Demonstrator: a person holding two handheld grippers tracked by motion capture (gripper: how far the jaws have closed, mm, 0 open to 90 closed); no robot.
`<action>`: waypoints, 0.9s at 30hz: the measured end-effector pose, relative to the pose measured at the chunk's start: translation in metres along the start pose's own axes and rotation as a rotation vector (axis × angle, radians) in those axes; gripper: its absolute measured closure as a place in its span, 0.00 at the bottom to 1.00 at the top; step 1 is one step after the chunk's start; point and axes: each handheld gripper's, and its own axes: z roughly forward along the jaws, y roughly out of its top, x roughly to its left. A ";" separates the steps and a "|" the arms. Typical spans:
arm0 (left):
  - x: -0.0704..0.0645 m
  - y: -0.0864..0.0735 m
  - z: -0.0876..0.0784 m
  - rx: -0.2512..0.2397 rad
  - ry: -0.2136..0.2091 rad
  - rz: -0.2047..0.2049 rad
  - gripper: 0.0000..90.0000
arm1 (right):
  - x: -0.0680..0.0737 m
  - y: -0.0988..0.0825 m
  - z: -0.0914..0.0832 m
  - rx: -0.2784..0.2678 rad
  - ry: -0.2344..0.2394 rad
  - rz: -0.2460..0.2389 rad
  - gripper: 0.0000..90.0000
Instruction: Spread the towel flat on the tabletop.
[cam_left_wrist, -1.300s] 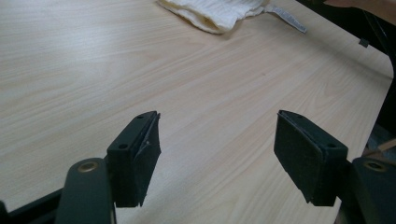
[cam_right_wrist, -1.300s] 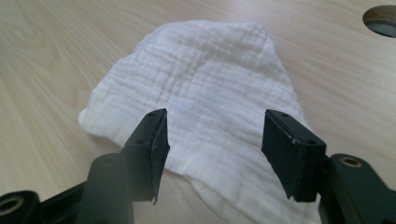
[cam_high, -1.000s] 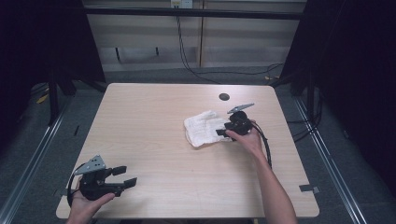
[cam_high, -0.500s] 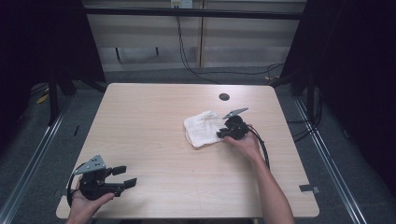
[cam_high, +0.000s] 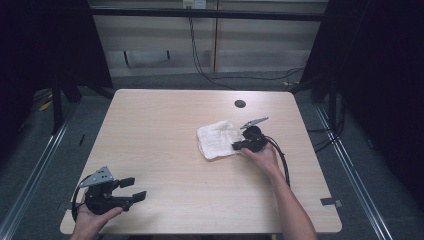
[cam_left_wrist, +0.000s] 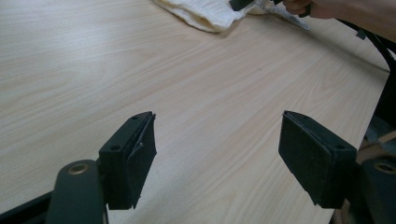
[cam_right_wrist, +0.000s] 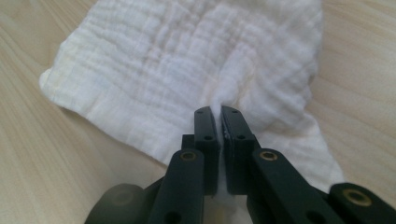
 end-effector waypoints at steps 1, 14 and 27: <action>0.000 0.000 0.000 0.001 0.000 0.000 0.30 | 0.000 0.000 0.000 0.000 0.000 0.000 0.96; -0.002 0.001 0.001 0.010 0.000 0.015 0.30 | 0.019 -0.009 -0.005 -0.051 0.023 0.001 0.96; -0.001 0.001 0.000 0.006 0.008 0.010 0.30 | 0.046 -0.012 -0.016 -0.061 0.089 -0.024 0.96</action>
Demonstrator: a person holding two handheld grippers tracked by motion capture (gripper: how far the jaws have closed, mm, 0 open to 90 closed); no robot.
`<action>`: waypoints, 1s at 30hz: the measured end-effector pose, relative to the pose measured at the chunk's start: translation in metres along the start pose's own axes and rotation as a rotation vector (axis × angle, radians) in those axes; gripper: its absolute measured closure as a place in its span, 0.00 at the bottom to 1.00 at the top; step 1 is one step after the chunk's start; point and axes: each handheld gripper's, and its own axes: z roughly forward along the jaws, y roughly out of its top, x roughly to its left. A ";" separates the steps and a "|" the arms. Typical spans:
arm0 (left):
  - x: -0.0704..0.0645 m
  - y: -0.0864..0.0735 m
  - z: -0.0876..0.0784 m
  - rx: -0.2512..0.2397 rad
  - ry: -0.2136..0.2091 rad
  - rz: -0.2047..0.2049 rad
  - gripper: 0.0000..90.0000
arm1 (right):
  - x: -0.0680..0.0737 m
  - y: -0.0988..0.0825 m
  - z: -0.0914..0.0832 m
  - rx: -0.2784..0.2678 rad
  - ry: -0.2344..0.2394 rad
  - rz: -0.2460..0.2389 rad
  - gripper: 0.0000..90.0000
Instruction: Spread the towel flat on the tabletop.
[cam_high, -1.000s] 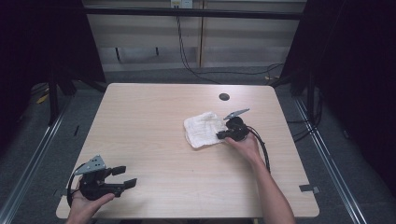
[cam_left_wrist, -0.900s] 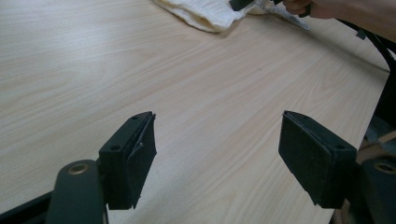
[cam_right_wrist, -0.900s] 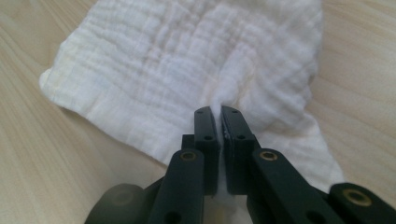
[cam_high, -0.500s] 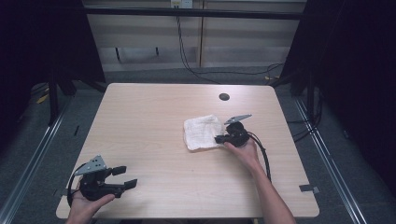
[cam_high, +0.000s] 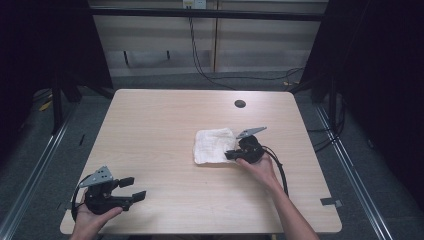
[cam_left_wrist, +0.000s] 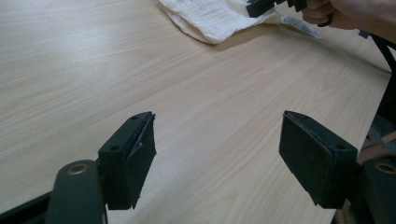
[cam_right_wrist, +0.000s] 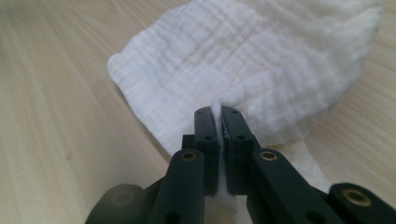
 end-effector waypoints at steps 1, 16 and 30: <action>-0.001 0.001 0.001 0.003 -0.002 -0.001 0.30 | 0.003 -0.002 -0.001 -0.007 0.018 0.001 0.96; -0.002 0.002 0.005 0.013 -0.004 0.008 0.30 | 0.040 -0.014 -0.017 0.014 0.081 -0.049 0.96; -0.005 0.003 0.008 0.023 -0.002 0.014 0.32 | 0.078 -0.028 -0.025 0.023 0.173 -0.098 0.96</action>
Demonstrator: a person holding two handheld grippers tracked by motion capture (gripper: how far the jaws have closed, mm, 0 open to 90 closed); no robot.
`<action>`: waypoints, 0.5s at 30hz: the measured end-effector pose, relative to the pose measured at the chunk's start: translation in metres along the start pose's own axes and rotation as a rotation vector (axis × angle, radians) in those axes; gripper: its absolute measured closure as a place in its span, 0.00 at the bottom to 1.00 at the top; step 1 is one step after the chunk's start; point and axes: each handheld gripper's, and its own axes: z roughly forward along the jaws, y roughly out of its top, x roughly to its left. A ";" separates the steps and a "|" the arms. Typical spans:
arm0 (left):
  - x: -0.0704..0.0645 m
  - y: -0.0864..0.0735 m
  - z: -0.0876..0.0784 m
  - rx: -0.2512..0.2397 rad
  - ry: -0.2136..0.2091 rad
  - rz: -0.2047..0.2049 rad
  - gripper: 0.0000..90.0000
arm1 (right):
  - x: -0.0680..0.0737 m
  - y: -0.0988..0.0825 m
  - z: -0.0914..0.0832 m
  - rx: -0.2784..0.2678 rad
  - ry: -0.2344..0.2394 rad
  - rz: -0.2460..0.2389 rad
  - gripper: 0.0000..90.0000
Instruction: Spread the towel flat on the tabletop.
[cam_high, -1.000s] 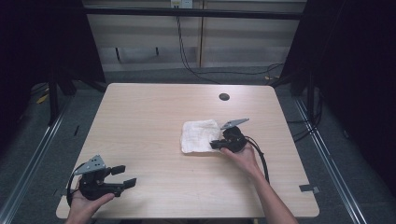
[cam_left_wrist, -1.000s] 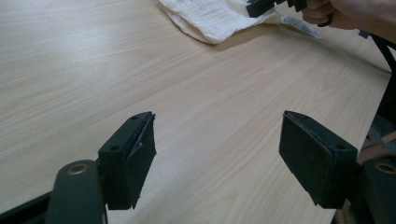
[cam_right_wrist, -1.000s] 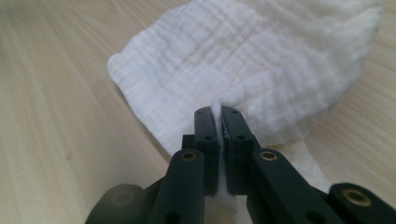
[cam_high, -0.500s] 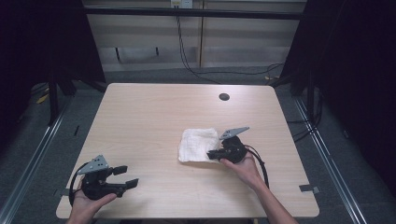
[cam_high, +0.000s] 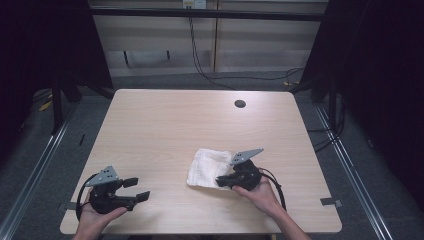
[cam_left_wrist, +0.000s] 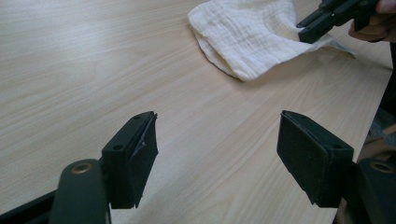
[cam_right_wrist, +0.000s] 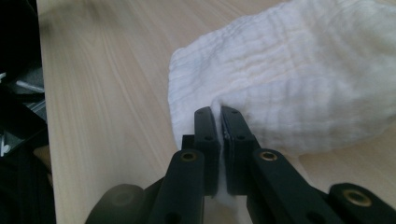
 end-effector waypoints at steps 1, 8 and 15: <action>0.000 0.000 0.000 0.000 0.000 0.000 0.32 | 0.000 0.000 0.000 0.000 0.000 0.000 0.96; -0.001 -0.001 0.000 0.004 -0.007 0.016 0.34 | 0.016 -0.011 -0.006 0.014 0.027 -0.025 0.96; -0.008 0.008 0.005 -0.015 -0.060 0.050 0.49 | 0.006 -0.026 0.000 0.035 -0.039 -0.009 0.96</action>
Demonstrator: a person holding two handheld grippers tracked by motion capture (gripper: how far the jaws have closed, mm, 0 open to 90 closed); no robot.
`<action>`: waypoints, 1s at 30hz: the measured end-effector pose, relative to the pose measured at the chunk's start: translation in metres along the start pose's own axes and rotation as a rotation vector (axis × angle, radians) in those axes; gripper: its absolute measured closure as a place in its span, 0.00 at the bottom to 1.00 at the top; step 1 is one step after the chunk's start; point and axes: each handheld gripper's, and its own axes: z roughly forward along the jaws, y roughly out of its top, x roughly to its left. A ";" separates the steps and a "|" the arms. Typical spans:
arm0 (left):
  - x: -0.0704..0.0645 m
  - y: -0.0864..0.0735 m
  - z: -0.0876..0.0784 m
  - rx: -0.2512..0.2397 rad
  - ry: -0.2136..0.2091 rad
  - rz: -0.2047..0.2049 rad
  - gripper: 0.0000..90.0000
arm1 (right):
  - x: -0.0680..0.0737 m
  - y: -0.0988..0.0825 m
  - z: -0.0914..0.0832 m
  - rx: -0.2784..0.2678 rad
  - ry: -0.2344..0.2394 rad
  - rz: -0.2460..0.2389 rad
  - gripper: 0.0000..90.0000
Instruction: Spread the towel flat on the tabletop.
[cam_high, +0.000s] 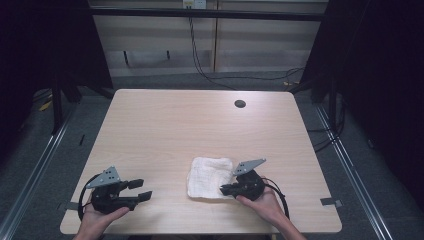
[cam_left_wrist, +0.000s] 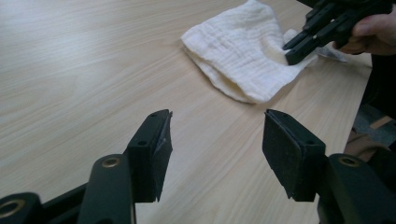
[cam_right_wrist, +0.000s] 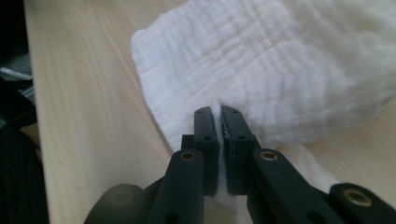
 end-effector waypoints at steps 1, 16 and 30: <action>-0.001 0.003 0.001 0.002 -0.005 0.015 0.52 | -0.001 -0.001 0.001 0.004 0.002 0.010 0.96; -0.028 0.056 0.055 0.077 -0.119 0.164 0.71 | -0.004 -0.002 -0.052 -0.136 -0.093 0.038 0.68; -0.033 0.041 0.109 0.147 -0.196 0.153 0.78 | -0.027 -0.050 -0.081 -0.167 -0.213 0.135 0.73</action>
